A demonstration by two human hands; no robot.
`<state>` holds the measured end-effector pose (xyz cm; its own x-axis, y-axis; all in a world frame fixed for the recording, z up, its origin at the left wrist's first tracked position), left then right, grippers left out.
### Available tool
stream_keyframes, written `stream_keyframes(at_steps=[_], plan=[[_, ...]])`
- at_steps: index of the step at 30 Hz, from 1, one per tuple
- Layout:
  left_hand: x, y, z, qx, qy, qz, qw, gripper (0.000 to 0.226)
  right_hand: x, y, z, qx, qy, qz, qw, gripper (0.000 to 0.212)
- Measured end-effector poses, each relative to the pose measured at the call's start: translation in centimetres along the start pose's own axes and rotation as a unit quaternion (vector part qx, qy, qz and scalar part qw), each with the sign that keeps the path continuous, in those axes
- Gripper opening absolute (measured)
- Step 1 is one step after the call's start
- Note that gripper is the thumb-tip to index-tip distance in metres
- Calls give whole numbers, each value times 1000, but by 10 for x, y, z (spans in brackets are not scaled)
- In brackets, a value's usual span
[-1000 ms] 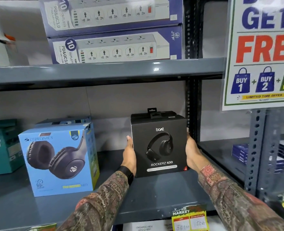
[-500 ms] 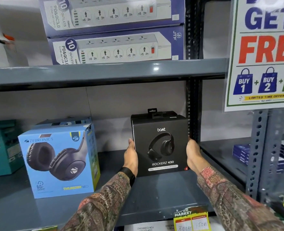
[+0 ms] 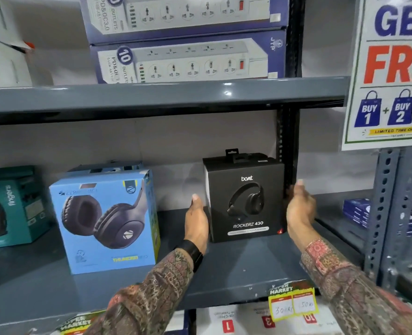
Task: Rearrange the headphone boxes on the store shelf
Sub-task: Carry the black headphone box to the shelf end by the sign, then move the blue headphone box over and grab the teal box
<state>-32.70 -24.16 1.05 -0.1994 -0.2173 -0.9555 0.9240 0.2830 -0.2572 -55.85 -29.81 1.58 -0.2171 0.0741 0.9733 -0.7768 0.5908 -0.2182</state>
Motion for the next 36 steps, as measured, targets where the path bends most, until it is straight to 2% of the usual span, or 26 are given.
stream_keyframes(at_steps=[1,3,6,7,9,11,12,13,14,16,17,19,22,26,33,36], plan=[[-7,8,-14,1,-36,31,999,65,3,4,-14,-47,64,-25,996,51],[-18,32,-40,26,-125,65,990,60,8,7,-53,-68,200,-38,977,37],[-33,80,-73,84,-215,88,969,57,8,-7,-116,14,329,-11,944,16],[-40,103,-81,79,-246,92,962,54,4,-19,-139,58,340,-12,938,15],[-58,151,-91,13,-321,110,940,44,-8,-49,-177,163,317,-37,933,18],[-75,201,-92,-98,-383,128,910,38,-24,-80,-207,271,257,-92,923,34],[-82,224,-88,-154,-392,139,896,34,-33,-93,-217,316,226,-126,913,50],[-87,247,-80,-199,-383,152,889,31,-41,-105,-226,356,196,-157,900,70],[-93,264,-73,-214,-350,166,897,34,-48,-114,-233,394,164,-175,887,90],[-99,284,-56,-143,-237,160,947,53,-59,-128,-246,460,102,-173,865,112],[-102,293,-49,-89,-185,128,970,60,-66,-138,-254,481,85,-165,857,111],[-100,296,-40,-21,-118,72,990,73,-79,-151,-261,483,72,-152,859,97],[-95,302,-28,-13,-75,43,996,83,-88,-171,-271,452,94,-130,878,75],[-97,310,-16,-8,-60,40,997,79,-91,-190,-274,428,102,-137,887,70],[-85,328,11,24,-81,25,996,68,-95,-209,-272,420,103,-126,893,67],[-80,333,20,54,-88,9,995,67,-98,-213,-265,433,76,-112,891,81]])
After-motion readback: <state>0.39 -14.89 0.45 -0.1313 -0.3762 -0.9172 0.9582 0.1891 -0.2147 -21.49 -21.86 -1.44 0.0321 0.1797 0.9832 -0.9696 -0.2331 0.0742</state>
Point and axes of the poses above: each hand's wrist, its own z-axis towards the middle knuckle, its own y-axis out of the back of the hand, x = y × z, the point moved 1 cm from there along z, towards the middle knuckle, and after that the axes turned 9 degrees about -y, right-handed, at the moved point
